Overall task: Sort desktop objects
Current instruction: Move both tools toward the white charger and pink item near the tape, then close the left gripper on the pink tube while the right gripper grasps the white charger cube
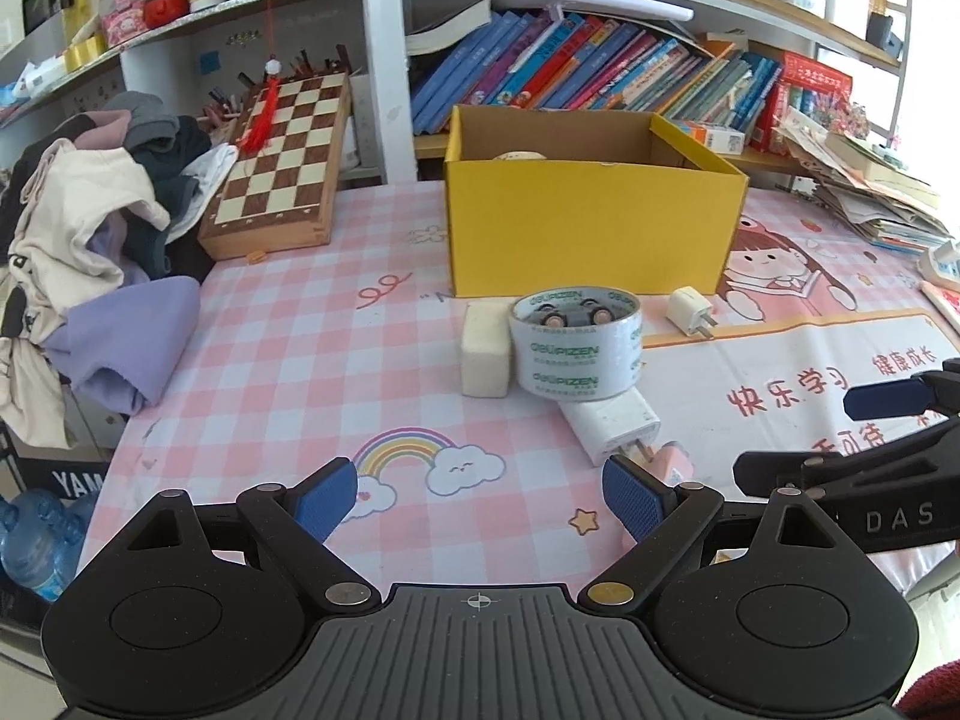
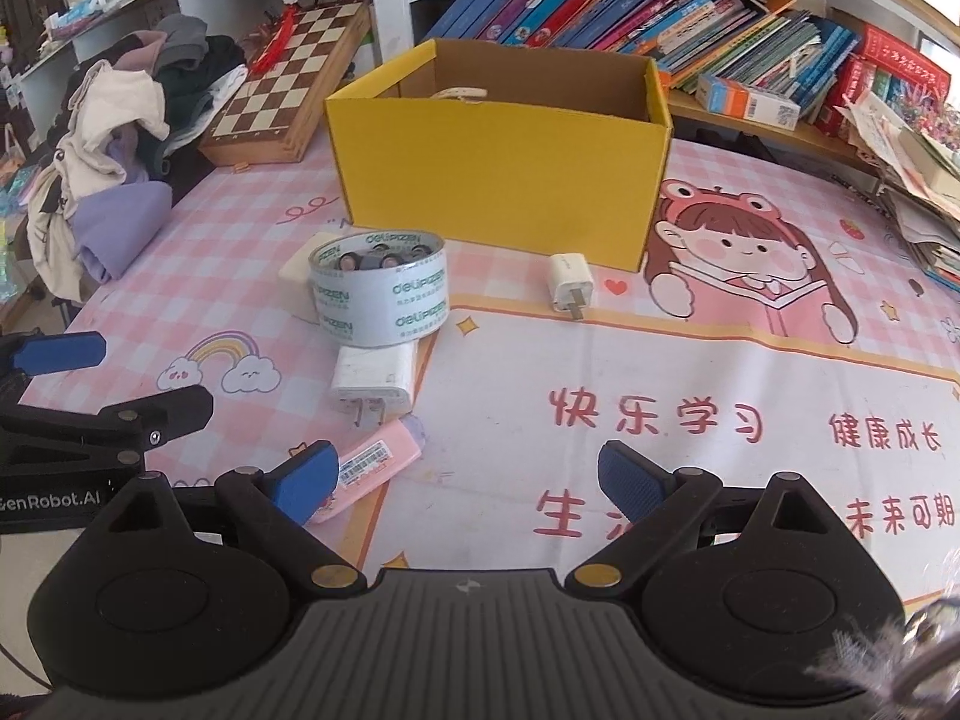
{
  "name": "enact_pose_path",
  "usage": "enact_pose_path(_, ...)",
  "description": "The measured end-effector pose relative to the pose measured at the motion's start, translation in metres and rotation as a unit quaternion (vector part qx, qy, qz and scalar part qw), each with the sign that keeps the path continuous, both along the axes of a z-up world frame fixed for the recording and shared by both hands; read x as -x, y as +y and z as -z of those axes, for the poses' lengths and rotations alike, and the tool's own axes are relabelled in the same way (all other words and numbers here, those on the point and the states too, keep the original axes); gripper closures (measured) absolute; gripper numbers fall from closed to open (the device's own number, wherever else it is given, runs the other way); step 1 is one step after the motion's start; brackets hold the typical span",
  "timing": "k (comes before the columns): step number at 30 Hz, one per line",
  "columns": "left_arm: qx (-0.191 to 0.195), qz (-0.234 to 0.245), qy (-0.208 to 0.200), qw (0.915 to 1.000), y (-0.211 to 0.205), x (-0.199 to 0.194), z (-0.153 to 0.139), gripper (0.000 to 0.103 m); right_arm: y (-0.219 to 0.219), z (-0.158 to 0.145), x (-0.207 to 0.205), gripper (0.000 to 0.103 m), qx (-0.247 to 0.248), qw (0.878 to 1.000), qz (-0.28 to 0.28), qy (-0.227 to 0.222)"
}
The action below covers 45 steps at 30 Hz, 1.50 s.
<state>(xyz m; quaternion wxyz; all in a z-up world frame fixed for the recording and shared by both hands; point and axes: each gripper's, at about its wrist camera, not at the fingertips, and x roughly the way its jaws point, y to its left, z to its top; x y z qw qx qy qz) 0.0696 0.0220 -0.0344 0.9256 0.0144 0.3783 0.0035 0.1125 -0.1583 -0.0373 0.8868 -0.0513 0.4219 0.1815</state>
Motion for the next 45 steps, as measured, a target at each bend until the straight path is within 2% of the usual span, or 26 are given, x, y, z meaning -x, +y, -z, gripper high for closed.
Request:
enact_pose_path(3,-0.001,-0.011,-0.001,0.9999,0.004,-0.001,0.0,0.012,0.004,0.003,-0.002,0.01,0.0,1.0,-0.007,0.006)
enact_pose_path(7,-0.003,-0.012,0.001,0.9999,0.007,-0.002,0.0,0.012,0.006,0.005,-0.005,0.018,-0.002,1.0,-0.006,0.013)
enact_pose_path(17,0.0,0.046,0.016,0.9988,-0.01,-0.009,0.007,0.013,-0.003,0.005,-0.016,0.026,0.001,1.0,0.011,0.013)
enact_pose_path(24,0.011,0.059,0.026,0.9979,-0.017,-0.017,0.012,0.014,-0.009,0.005,-0.024,0.03,0.003,1.0,0.023,0.013)
enact_pose_path(34,0.032,0.094,0.056,0.9935,-0.034,-0.028,0.023,0.044,-0.014,0.008,-0.039,0.03,0.009,1.0,0.016,0.019)
enact_pose_path(39,0.037,0.11,0.076,0.9903,-0.044,-0.034,0.03,0.047,-0.019,0.009,-0.048,0.03,0.008,1.0,0.014,0.021)
enact_pose_path(45,0.038,0.122,0.092,0.9875,-0.054,-0.039,0.035,0.058,-0.021,0.01,-0.059,0.03,0.008,1.0,0.005,0.024)
